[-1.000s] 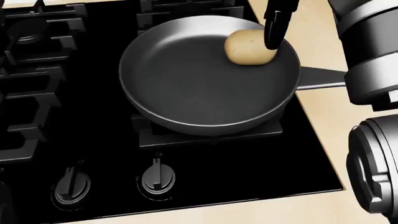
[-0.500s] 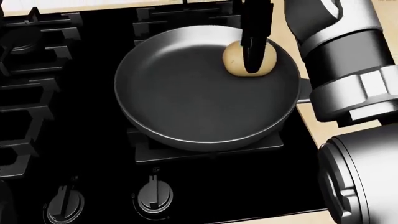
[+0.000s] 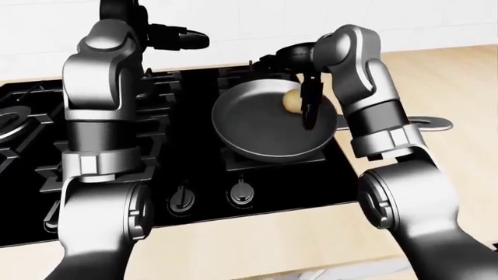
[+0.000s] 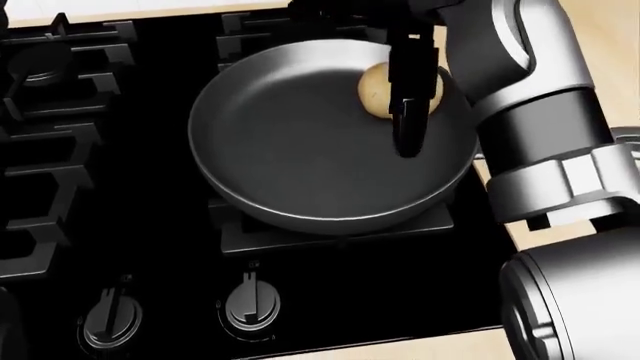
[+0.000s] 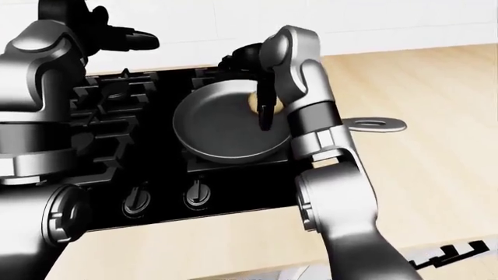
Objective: Pick the potato from the pan and place it in the bowl.
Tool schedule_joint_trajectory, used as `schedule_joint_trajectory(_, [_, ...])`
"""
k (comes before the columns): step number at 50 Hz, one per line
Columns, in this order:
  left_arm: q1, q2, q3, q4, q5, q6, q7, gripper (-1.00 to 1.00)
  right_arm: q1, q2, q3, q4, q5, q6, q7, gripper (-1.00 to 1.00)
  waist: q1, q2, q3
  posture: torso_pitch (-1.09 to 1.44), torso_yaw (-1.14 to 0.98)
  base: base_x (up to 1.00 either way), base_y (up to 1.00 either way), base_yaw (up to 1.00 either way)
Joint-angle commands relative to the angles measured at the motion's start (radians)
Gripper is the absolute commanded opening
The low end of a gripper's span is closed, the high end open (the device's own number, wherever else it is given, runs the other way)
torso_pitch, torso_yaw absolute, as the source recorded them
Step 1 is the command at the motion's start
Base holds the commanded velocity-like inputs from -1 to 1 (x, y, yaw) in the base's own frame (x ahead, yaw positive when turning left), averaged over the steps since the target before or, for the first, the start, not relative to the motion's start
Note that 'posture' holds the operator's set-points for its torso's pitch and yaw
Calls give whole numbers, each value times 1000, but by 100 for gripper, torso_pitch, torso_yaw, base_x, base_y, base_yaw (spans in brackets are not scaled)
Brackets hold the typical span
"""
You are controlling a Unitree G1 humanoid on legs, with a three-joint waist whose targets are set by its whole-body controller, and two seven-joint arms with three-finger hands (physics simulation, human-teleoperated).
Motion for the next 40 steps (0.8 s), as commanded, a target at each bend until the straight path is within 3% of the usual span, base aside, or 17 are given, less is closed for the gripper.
schedule_joint_trajectory(1, [-38,12,7,-34,3,-31,4,100,-36,-2,-12,-42,13,4,-10,100,0,3,-34,0,0,0,0,0])
schedule_joint_trajectory(27, [-25,-1,2,-27,8,-47,5,100,-32,-19,-13,49,60,55,-27,100,3,3,-41,0,0,0,0,0])
schedule_joint_trajectory(40, [-34,-3,-1,-43,12,-30,4,100,-56,-43,-17,157,75,45,-82,100,5,0,-41,0,0,0,0,0])
